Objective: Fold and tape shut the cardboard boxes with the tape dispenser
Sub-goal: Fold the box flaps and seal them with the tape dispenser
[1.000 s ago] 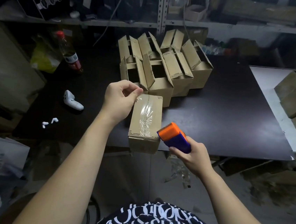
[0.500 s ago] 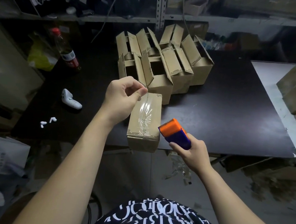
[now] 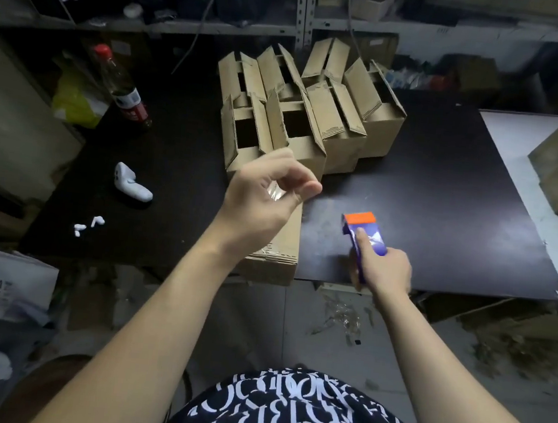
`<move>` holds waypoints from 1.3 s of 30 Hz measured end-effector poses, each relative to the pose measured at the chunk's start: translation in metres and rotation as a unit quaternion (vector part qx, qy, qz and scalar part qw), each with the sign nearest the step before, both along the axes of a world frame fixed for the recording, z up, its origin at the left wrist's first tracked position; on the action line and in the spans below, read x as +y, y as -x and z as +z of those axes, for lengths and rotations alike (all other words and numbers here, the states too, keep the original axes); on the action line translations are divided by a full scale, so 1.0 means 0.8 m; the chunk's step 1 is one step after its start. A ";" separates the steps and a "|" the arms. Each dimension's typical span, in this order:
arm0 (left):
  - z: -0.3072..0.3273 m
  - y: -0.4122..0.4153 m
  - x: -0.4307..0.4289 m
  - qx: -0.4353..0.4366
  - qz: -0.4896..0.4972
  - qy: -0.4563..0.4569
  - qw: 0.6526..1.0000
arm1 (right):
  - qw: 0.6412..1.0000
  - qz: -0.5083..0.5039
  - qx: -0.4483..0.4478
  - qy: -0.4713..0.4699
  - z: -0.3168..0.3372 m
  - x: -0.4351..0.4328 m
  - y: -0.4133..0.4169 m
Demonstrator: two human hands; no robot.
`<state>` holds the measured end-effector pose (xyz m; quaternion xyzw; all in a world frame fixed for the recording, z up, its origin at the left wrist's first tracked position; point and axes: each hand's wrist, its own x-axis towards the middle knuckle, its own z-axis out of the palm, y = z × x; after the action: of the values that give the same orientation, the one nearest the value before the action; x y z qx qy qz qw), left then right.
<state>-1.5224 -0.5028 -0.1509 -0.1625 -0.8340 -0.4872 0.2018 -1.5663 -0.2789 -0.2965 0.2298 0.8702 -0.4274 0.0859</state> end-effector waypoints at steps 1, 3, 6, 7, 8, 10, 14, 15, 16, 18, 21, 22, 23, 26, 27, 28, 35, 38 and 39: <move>0.005 -0.003 -0.002 -0.005 -0.006 -0.007 1.000 | 0.999 -0.010 0.005 -0.037 -0.003 0.007 0.002; 0.009 -0.007 -0.009 -0.041 -0.010 -0.024 0.999 | 0.995 0.032 0.045 -0.083 -0.016 0.009 0.009; 0.007 -0.019 -0.013 -0.132 0.007 -0.142 0.981 | 0.984 0.126 0.053 -0.115 -0.041 -0.013 0.016; 0.008 -0.024 -0.014 -0.154 0.011 -0.177 0.972 | 0.981 0.144 0.053 -0.123 -0.045 -0.022 0.016; 0.008 -0.029 -0.014 -0.170 0.011 -0.197 0.966 | 0.977 0.158 0.056 -0.128 -0.048 -0.029 0.016; 0.007 -0.037 -0.018 -0.188 0.011 -0.209 0.960 | 0.972 0.171 0.081 -0.137 -0.049 -0.036 0.015; 0.000 -0.045 -0.036 -0.209 0.031 -0.218 0.953 | 0.973 0.127 0.173 -0.088 -0.042 -0.042 0.012; -0.001 -0.047 -0.038 -0.217 0.035 -0.216 0.952 | 0.967 0.126 0.215 -0.057 -0.032 -0.047 0.010; -0.002 -0.049 -0.040 -0.225 0.037 -0.216 0.949 | 0.957 0.140 0.252 -0.012 -0.017 -0.055 0.007; -0.003 -0.052 -0.043 -0.240 0.042 -0.227 0.943 | 0.929 0.222 0.274 0.109 0.025 -0.075 0.001; -0.007 -0.053 -0.054 -0.258 0.060 -0.236 0.935 | 0.859 0.396 0.168 0.278 0.077 -0.105 -0.010; -0.008 -0.054 -0.058 -0.266 0.062 -0.235 0.933 | 0.838 0.433 0.140 0.301 0.086 -0.112 -0.013; -0.008 -0.054 -0.063 -0.273 0.062 -0.231 0.932 | 0.827 0.451 0.123 0.312 0.091 -0.117 -0.015; -0.010 -0.056 -0.074 -0.279 0.080 -0.216 0.932 | 0.844 0.440 0.108 0.288 0.091 -0.118 -0.017; -0.011 -0.057 -0.077 -0.277 0.094 -0.213 0.932 | 0.854 0.432 0.104 0.271 0.090 -0.113 -0.018; -0.014 -0.057 -0.078 -0.274 0.111 -0.210 0.932 | 0.863 0.419 0.095 0.267 0.087 -0.107 -0.018; -0.053 -0.068 -0.064 -0.309 0.219 -0.226 0.898 | 0.917 0.281 -0.023 0.283 0.081 -0.068 -0.029; -0.069 -0.074 -0.053 -0.330 0.276 -0.250 0.867 | 0.922 0.208 -0.093 0.311 0.079 -0.059 -0.032; -0.073 -0.074 -0.050 -0.335 0.291 -0.257 0.859 | 0.925 0.197 -0.103 0.309 0.078 -0.058 -0.033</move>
<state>-1.4628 -0.5424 -0.2095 0.3184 -0.7056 -0.6282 0.0779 -1.5401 -0.3250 -0.2341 0.0586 0.7091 -0.6235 0.3241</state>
